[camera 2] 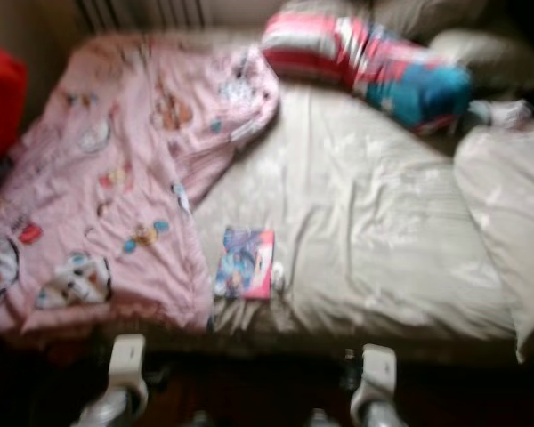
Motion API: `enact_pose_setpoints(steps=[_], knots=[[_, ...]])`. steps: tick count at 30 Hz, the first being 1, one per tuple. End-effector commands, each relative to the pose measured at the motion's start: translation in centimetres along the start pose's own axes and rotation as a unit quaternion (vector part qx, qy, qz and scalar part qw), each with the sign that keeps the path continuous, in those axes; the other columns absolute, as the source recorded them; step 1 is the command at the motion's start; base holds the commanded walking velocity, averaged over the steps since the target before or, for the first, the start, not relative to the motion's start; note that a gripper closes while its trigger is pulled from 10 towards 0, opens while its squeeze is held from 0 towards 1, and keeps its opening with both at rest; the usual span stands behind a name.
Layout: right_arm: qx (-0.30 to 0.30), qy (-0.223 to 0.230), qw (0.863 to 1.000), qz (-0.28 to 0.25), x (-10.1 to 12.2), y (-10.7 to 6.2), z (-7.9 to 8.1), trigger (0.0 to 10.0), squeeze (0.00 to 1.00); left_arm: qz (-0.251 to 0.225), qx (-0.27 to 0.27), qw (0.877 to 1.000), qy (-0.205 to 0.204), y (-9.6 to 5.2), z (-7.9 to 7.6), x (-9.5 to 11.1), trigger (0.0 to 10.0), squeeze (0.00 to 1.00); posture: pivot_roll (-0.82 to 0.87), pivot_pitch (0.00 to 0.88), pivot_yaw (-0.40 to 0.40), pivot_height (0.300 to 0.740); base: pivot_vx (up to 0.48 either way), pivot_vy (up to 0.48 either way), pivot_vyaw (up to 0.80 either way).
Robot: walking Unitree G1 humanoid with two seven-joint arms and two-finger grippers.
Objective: Clean up the room
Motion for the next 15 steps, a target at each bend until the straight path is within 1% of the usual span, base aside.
enact_pose_setpoints(steps=[1, 5, 10, 11, 13, 15], knots=[[-0.007, -0.004, 1.000, 0.009, -0.5, -0.2, -0.6, 10.0, 0.00, 0.021, 0.005, 1.000, -0.012, -0.4, 0.0, -1.4, 10.0, 0.00, -0.09, 0.199, 0.042, 0.740, 0.000, 0.000, 0.00], [0.007, -0.012, 1.000, -0.003, 0.0, -0.1, 0.1, 10.0, 0.00, 0.016, 0.015, 0.999, -0.031, -0.5, 0.4, -1.5, 10.0, 0.00, -0.10, 0.194, 0.047, 0.740, 0.000, 0.000, 0.00], [0.010, -0.013, 1.000, -0.001, -0.2, -0.1, 0.1, 10.0, 0.00, 0.020, 0.014, 0.999, -0.032, -0.5, 0.6, -1.7, 10.0, 0.00, -0.10, 0.185, 0.052, 0.740, 0.000, 0.000, 0.00], [0.014, -0.024, 1.000, 0.000, -0.2, -0.1, 0.2, 10.0, 0.00, 0.020, 0.012, 0.999, -0.033, -0.6, 0.7, -1.8, 10.0, 0.00, -0.10, 0.182, 0.054, 0.740, 0.000, 0.000, 0.00], [0.018, -0.030, 0.999, -0.002, -0.2, -0.1, 0.3, 10.0, 0.00, 0.020, 0.011, 0.999, -0.034, -0.6, 0.7, -1.8, 10.0, 0.00, -0.10, 0.182, 0.054, 0.740, 0.000, 0.000, 0.00], [0.025, -0.034, 0.999, -0.006, -0.1, -0.1, 0.4, 10.0, 0.00, 0.020, 0.010, 0.999, -0.035, -0.6, 0.7, -1.8, 10.0, 0.00, -0.11, 0.177, 0.055, 0.740, 0.000, 0.000, 0.63]])
Point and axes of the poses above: a point about 5 cm out from each wrist's last joint towards the gripper, its own y axis pointing out of the wrist towards the gripper, its own x axis along the axis of the wrist's last joint, z = x × y, the point moved 2 cm from there along y, pointing out of the wrist towards the gripper, and after that the axes turned 6 degrees about y, right-handed, at the moved point
